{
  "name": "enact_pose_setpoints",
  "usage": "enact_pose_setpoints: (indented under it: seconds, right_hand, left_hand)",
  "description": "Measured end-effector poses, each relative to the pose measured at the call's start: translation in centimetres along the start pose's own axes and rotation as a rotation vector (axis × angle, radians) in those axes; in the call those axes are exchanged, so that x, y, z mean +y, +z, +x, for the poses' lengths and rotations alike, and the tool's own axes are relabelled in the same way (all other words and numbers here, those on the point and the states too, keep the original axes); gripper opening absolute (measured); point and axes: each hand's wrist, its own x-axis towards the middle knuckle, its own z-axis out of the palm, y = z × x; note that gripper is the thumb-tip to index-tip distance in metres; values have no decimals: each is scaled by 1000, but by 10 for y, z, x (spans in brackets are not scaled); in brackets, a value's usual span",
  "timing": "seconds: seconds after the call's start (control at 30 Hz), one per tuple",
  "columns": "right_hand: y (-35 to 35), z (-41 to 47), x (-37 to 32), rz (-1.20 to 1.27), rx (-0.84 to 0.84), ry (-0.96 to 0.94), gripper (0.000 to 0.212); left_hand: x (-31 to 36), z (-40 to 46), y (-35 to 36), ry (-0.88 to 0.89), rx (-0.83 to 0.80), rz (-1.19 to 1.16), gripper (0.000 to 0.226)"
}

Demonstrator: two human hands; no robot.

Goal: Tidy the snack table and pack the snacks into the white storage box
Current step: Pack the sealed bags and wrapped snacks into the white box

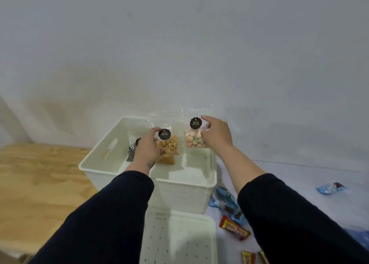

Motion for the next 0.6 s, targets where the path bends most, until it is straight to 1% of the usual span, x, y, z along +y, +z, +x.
enact_pose_setpoints:
  seconds: [0.1,0.2,0.3,0.37,0.43,0.5,0.6]
  right_hand:
    - [35,4,-8,-192,-41,90,57]
    - [60,6,-8,-271,-70,147,54]
    - [82,12,6,-226,-45,230,55]
    - [96,20,21,-108,-8,343,61]
    - [109,30,36,-10,-18,436,64]
    - [117,35,47,5,-111,484,64]
    - [119,36,51,-84,-255,503,74]
  left_hand:
    - [-22,30,3,-53,-121,-9,63]
    - [-40,51,13,-126,-186,-14,61]
    - [-54,67,28,-160,-265,-26,61]
    - [-60,75,40,-170,-314,-31,61]
    - [-66,82,52,-179,-360,-38,66]
    - [-69,86,63,-165,-407,12,76]
    - [-67,84,71,-114,-473,190,87]
